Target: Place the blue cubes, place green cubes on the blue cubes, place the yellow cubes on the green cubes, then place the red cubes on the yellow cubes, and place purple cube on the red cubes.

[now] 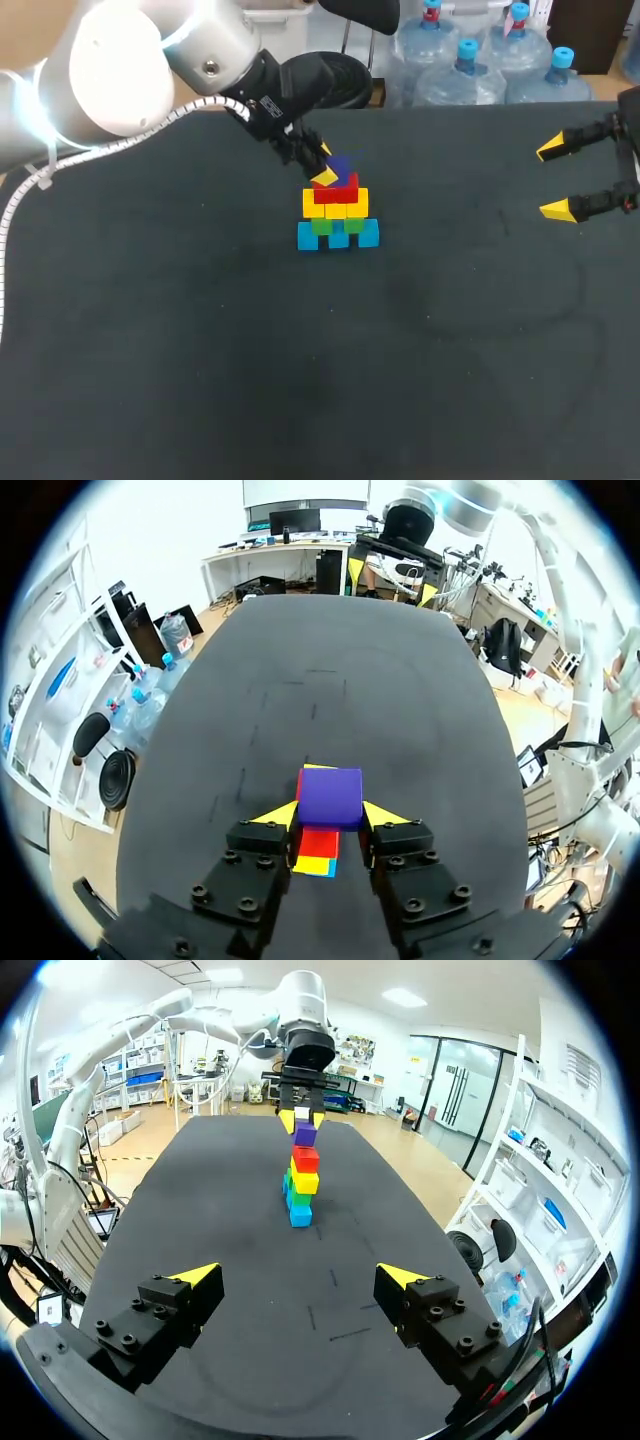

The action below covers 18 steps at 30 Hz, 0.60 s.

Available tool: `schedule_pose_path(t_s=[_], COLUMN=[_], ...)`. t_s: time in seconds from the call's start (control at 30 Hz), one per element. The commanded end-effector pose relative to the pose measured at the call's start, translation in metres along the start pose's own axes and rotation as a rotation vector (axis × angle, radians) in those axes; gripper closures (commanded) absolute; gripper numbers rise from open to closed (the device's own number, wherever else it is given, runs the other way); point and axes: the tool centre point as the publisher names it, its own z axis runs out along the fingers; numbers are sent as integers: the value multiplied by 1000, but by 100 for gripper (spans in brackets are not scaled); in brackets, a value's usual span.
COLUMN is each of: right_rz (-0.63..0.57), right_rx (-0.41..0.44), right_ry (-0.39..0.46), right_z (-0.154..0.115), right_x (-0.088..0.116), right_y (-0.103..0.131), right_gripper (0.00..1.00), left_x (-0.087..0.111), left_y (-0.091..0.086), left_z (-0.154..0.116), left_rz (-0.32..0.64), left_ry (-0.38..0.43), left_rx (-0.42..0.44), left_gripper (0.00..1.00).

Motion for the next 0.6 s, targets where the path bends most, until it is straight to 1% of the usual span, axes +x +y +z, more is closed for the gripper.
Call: schedule_pose_path(t_s=[0.03,0.6], right_rz=[-1,-1], right_rx=[0,0], right_ry=[-1,-1], right_z=[1,1], right_x=[0,0], right_y=[0,0], right_gripper=[0,0], left_x=[-1,-1], left_y=[4,6], left_z=[1,3], left_rz=[-1,-1], left_ry=[3,4], left_rx=[9,18], left_gripper=[100,100])
